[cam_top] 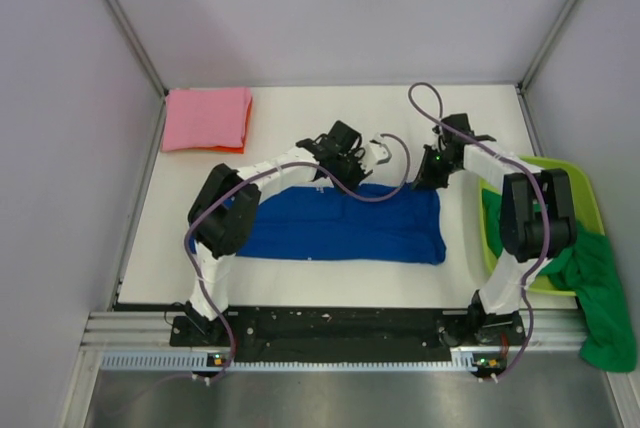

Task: Fold and stack the t-shirts
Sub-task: Fold the other side of the tshirt into a rectangle

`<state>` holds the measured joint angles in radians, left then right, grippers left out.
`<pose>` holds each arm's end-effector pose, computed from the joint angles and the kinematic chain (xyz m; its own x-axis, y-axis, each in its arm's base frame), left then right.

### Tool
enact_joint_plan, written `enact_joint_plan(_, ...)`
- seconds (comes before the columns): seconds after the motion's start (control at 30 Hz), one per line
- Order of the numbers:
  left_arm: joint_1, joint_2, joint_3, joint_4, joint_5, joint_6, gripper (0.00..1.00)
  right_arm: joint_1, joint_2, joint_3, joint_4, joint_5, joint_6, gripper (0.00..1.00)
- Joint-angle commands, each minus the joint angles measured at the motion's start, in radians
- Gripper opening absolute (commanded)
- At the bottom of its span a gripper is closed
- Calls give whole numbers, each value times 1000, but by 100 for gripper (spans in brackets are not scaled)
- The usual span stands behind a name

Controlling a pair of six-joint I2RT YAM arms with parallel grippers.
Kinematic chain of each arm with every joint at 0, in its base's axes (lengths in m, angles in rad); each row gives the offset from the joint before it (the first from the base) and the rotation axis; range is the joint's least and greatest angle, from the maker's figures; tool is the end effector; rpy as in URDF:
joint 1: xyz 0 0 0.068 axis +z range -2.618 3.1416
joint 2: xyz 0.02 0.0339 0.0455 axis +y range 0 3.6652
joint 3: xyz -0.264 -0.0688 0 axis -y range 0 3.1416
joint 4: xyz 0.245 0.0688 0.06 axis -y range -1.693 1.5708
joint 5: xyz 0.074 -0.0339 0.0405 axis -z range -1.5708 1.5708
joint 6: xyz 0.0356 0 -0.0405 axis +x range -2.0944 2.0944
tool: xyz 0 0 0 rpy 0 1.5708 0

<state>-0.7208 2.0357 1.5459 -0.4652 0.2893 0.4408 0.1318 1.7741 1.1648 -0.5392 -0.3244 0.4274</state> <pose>0.3278 -0.3015 0.1989 -0.2319 0.7481 -0.6218 0.9457 0.3230 0.0358 0.3482 0.0576 0.1828 -0.9282 0.2733 -0.2525 0.1436 0.8892 0.4345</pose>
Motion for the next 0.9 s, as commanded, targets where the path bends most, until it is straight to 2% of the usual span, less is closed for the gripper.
enact_joint_plan(0.0, 27, 6, -24, 59, -39, -195, 0, -3, -42, 4, 28, 10, 5, 0)
enact_joint_plan(0.1, 55, 27, -24, 60, -87, -308, 0, -1, -120, -19, -5, 71, -1, 1)
enact_joint_plan(0.2, 87, 32, -26, 53, -46, -387, 2, 12, -218, -72, -39, 139, -19, 4)
enact_joint_plan(0.23, 90, 34, -21, 46, -38, -389, 6, 25, -247, -92, -50, 146, -25, 5)
enact_joint_plan(0.33, 89, 31, -14, 16, -38, -386, 31, 116, -336, -154, -83, 147, -50, 10)
enact_joint_plan(0.43, 95, 2, 5, -10, -53, -386, 51, 187, -407, -200, -159, 171, -32, 26)
enact_joint_plan(0.5, 98, -43, 6, -13, -73, -363, 54, 187, -455, -234, -192, 212, -19, 41)
enact_joint_plan(0.57, 96, -96, -12, -15, -94, -335, 56, 183, -473, -255, -225, 283, -18, 47)
enact_joint_plan(0.67, 96, -202, -87, -10, -96, -259, 57, 164, -464, -281, -252, 254, -9, 55)
enact_joint_plan(0.8, 93, -331, -232, -39, -160, -122, 56, 155, -435, -339, -220, 205, 1, 56)
enact_joint_plan(0.87, 95, -379, -312, -58, -238, -67, 54, 147, -421, -373, -171, 174, 5, 48)
